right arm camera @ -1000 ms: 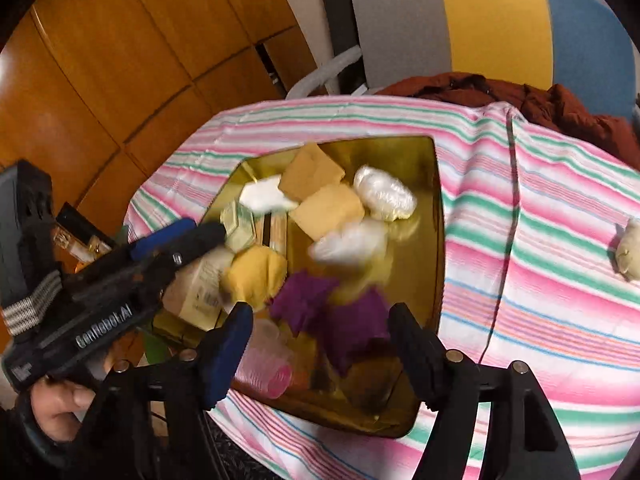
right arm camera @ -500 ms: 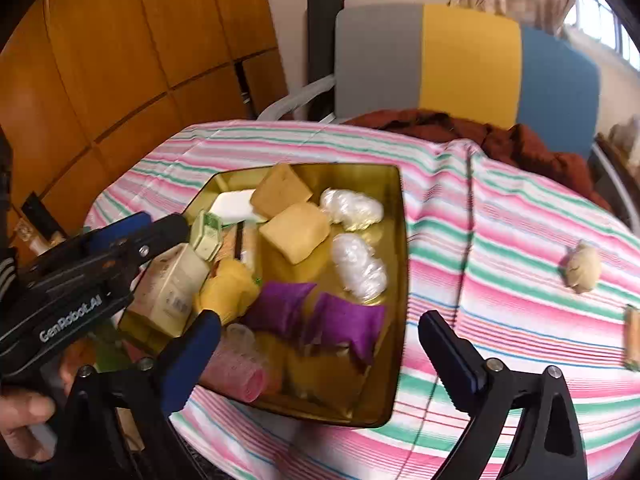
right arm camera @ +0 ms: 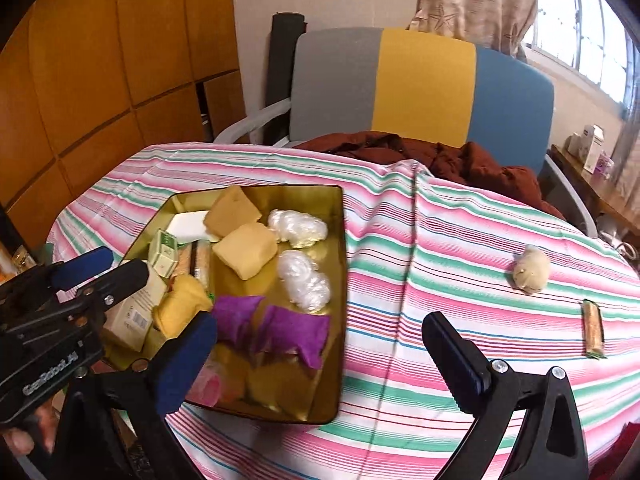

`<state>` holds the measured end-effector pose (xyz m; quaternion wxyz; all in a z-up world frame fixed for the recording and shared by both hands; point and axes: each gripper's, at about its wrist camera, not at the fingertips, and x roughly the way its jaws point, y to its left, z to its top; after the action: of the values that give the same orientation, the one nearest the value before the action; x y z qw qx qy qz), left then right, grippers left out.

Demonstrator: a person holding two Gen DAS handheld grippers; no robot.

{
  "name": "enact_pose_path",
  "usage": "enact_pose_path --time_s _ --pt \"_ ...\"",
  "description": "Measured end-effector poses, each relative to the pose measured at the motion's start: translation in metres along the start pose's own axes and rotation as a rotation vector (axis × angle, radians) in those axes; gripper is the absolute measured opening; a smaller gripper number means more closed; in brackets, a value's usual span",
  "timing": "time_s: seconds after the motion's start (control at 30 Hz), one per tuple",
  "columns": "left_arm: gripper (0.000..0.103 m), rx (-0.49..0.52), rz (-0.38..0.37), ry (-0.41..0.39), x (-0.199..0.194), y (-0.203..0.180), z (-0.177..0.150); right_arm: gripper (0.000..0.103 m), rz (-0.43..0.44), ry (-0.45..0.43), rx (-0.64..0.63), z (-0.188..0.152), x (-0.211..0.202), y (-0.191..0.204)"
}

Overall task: Organize objects
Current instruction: 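Move both tools back toward the cream sock and snack bar, then grasp the cream sock with the left tool while the right tool grasps the snack bar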

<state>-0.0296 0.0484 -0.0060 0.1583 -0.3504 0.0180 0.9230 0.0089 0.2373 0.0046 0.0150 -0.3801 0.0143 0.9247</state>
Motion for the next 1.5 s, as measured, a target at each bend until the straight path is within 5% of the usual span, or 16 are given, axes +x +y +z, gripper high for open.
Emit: enact_pose_path --time_s 0.3,0.67,0.93,1.03,1.1,1.27,1.33,1.4,1.5 --pt "0.05 0.121 -0.11 -0.005 0.002 -0.044 0.008 0.103 -0.086 0.063 0.123 -0.011 0.004 -0.074" --pt "0.05 0.273 -0.311 0.049 0.027 -0.141 0.025 0.103 -0.301 0.162 0.434 -0.023 0.003 -0.267" --pt "0.05 0.382 -0.355 0.097 0.065 -0.218 0.037 0.094 -0.424 0.298 0.554 -0.042 0.034 -0.384" --pt "0.056 0.402 -0.386 0.122 0.085 -0.242 0.045 0.094 -0.424 0.315 0.584 -0.044 0.046 -0.409" --pt "0.074 0.42 -0.407 0.143 0.1 -0.26 0.049 0.094 -0.419 0.328 0.59 -0.045 0.055 -0.418" --pt "0.075 0.45 -0.43 0.194 0.147 -0.302 0.058 0.094 -0.358 0.382 0.624 -0.055 0.077 -0.429" --pt "0.075 0.45 -0.424 0.223 0.169 -0.317 0.06 0.087 -0.352 0.411 0.605 -0.057 0.083 -0.428" --pt "0.075 0.463 -0.416 0.23 0.185 -0.333 0.062 0.054 -0.378 0.425 0.587 -0.057 0.083 -0.427" --pt "0.075 0.511 -0.402 0.238 0.21 -0.357 0.061 0.045 -0.353 0.415 0.588 -0.056 0.08 -0.426"
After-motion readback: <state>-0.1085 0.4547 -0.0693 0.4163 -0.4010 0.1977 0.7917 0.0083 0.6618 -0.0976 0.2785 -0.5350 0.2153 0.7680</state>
